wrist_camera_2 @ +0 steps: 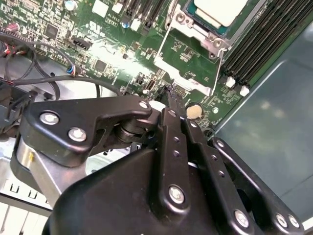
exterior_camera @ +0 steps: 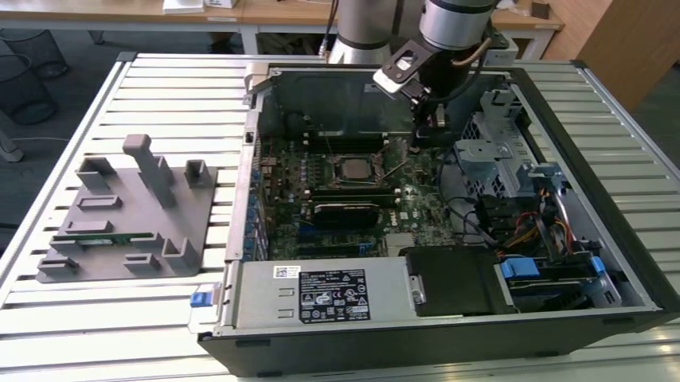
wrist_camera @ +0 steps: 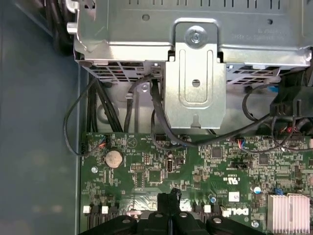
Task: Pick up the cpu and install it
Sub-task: 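Close the cpu cover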
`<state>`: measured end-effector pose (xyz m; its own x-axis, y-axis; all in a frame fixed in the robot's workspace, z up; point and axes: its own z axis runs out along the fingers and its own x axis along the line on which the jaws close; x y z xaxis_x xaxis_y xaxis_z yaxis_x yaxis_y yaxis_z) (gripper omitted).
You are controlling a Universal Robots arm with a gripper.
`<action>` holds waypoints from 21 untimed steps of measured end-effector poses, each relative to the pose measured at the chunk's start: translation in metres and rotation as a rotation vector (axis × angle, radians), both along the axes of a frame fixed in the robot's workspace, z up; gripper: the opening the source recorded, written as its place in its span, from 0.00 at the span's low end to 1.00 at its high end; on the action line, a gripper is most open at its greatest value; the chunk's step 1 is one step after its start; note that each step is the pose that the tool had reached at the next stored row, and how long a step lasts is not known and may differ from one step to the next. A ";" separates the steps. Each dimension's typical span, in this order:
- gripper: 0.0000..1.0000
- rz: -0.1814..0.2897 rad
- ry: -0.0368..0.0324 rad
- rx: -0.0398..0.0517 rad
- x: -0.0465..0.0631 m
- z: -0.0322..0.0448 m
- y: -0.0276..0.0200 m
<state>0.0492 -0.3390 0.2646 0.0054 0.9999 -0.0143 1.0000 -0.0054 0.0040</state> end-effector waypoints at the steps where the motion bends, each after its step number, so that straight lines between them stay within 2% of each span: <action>1: 0.11 0.000 0.0000 -0.0001 0.000 -0.0014 0.0002; 7: 0.11 0.000 0.0001 -0.0001 0.003 -0.0093 0.0021; 13: 0.11 0.000 0.0000 -0.0001 0.006 -0.0135 0.0026; 21: 0.11 0.000 0.0001 -0.0003 0.002 -0.0216 0.0042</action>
